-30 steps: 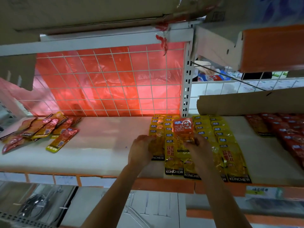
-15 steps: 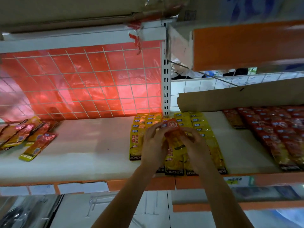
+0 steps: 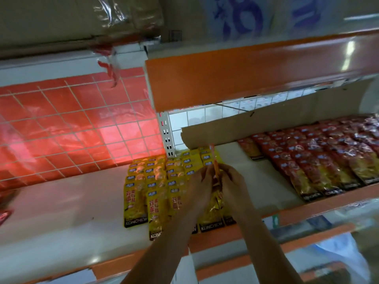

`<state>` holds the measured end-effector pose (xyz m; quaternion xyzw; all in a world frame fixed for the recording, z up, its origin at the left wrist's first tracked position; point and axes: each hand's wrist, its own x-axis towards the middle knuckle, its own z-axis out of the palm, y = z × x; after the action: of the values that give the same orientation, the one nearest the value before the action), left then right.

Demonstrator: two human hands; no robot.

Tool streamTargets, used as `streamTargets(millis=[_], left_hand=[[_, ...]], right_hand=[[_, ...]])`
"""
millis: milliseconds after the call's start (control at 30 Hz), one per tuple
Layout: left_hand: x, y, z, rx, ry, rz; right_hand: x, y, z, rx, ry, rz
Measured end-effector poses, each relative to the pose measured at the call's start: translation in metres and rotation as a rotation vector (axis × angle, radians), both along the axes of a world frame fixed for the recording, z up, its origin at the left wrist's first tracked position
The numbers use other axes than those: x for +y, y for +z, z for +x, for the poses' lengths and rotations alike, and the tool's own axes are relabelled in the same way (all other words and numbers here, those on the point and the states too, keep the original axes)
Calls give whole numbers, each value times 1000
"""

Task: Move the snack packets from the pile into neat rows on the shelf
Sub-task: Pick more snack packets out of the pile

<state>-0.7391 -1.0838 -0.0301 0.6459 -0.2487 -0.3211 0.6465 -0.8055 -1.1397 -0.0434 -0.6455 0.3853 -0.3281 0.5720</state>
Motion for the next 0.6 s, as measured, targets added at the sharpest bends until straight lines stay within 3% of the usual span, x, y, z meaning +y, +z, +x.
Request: streamTargets(millis=[167,400,600], left_hand=[[-56,-5,-7,-206,57,110],[-138,-18,-28,20,252,82],[-184,-50,-23,-33,421,287]], right_hand=[[-53,9,-21,151,34,-174],[-146,0,-60,293,-26,-296],[-191,-4,-76,374,-68,-366]])
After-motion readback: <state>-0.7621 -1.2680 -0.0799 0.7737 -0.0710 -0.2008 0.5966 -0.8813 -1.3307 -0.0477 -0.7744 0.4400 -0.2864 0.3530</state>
